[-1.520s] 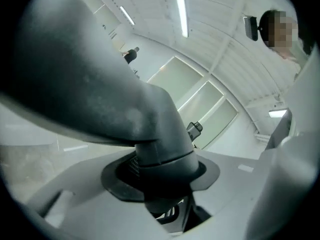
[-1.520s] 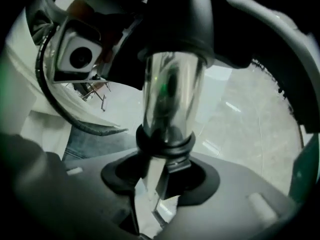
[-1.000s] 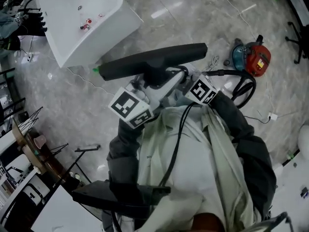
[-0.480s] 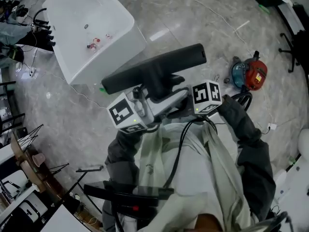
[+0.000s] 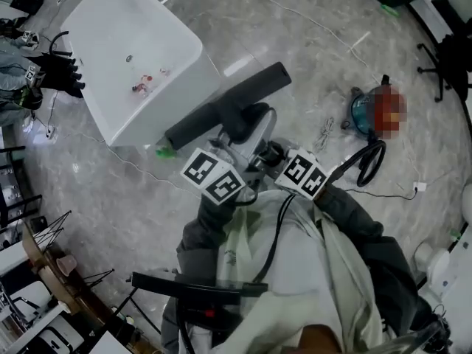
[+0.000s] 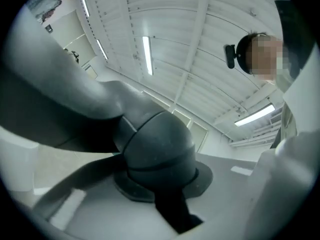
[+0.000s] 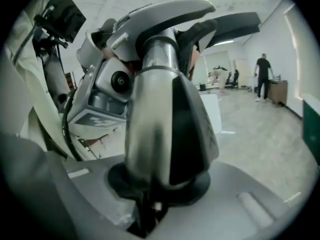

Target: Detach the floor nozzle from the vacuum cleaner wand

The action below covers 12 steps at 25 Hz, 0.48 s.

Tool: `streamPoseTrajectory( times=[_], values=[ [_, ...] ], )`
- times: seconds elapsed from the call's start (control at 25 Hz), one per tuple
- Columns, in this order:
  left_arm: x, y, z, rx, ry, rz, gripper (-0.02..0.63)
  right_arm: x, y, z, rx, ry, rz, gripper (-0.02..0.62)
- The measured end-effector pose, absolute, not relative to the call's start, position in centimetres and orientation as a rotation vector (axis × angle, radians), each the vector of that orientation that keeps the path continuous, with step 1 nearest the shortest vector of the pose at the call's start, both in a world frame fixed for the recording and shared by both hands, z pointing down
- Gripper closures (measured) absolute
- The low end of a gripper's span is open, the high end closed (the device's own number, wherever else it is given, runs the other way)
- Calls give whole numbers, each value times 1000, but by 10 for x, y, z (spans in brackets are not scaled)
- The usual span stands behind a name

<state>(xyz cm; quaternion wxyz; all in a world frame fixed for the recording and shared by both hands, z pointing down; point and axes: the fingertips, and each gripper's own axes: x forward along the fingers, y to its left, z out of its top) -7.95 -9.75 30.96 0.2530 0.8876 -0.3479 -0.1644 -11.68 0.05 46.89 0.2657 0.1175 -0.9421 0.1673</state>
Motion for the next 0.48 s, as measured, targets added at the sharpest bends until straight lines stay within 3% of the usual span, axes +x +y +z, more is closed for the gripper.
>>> streamPoseTrajectory(
  times=[0.12, 0.32, 0.4, 0.48],
  values=[
    [-67, -65, 294, 2559, -744, -500, 535, -117, 19, 465, 314, -2576, 398, 520],
    [-43, 5, 243, 2800, -210, -657, 533, -96, 98, 428, -649, -2569, 423, 518],
    [-41, -10, 244, 2750, -266, -654, 532, -90, 100, 419, -810, -2524, 507, 518],
    [-48, -33, 257, 2653, -458, -625, 532, -95, 87, 425, -656, -2539, 585, 520]
  ],
)
